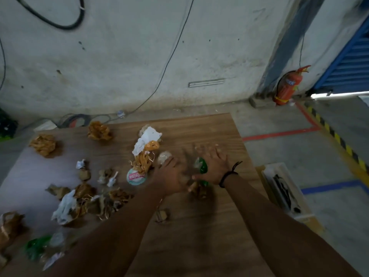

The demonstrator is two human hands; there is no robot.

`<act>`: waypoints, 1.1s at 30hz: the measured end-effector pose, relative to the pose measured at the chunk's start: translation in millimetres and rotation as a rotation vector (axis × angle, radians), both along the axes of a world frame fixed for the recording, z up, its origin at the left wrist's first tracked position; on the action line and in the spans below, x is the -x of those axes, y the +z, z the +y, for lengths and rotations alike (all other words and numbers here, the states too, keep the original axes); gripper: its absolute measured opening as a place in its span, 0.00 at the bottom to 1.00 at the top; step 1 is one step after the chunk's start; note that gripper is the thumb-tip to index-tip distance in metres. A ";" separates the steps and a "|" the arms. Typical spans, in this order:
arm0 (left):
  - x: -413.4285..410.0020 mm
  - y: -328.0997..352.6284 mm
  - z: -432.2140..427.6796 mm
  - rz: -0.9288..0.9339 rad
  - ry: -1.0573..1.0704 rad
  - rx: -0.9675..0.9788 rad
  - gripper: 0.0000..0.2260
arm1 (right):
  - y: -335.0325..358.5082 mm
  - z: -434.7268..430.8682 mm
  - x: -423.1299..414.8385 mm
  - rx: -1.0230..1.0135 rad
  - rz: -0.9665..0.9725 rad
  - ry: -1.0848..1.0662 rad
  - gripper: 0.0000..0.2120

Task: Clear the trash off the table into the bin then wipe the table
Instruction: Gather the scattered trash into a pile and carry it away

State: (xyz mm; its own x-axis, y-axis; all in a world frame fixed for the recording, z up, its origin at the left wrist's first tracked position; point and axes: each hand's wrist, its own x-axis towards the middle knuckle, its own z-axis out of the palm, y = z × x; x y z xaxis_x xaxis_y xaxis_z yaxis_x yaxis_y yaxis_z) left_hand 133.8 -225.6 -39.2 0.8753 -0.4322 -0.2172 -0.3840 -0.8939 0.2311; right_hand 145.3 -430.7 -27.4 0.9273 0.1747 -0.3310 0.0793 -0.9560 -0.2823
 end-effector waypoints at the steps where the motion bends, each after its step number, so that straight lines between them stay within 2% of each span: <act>1: 5.2 -3.3 -4.3 0.002 -0.003 -0.095 0.43 | -6.9 -0.7 1.3 0.014 0.048 0.013 0.50; 4: 15.2 -13.8 -4.3 -0.086 0.063 -0.140 0.37 | -18.9 3.1 9.4 0.026 0.091 0.024 0.49; 7: 9.0 -18.6 7.5 -0.181 0.190 -0.102 0.27 | -28.3 10.8 16.6 0.043 -0.003 -0.001 0.46; 11: -2.4 -16.2 20.9 -0.194 0.320 -0.037 0.22 | -40.2 17.2 16.5 0.049 -0.124 -0.054 0.33; 14: -5.9 -11.6 25.2 -0.174 0.314 0.092 0.22 | -41.5 20.4 12.3 0.029 -0.155 -0.044 0.21; 18: -6.6 8.5 27.1 -0.242 0.188 0.353 0.22 | -24.8 23.4 4.1 -0.149 -0.213 -0.103 0.20; 23: 1.0 49.7 61.3 -0.408 0.312 0.606 0.20 | 23.8 70.0 0.6 -0.532 -0.367 -0.141 0.17; 28: 22.6 55.1 138.7 -0.359 0.514 0.484 0.27 | 36.4 153.1 8.0 -0.698 -0.319 -0.017 0.19; 30: 34.8 45.4 170.7 -0.337 0.542 0.360 0.25 | 30.7 185.1 14.9 -0.703 -0.297 0.037 0.20; 33: 51.6 32.2 202.5 -0.152 0.601 0.276 0.22 | 11.3 220.0 26.1 -0.678 -0.162 0.048 0.22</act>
State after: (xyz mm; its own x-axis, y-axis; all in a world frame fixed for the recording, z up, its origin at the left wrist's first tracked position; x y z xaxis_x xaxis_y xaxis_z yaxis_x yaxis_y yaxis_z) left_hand 82.2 -23.1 -7.0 0.9928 0.1175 -0.0247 0.1155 -0.8782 0.4642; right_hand 119.2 -210.7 -16.1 0.9417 0.3362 0.0077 0.2091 -0.5675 -0.7964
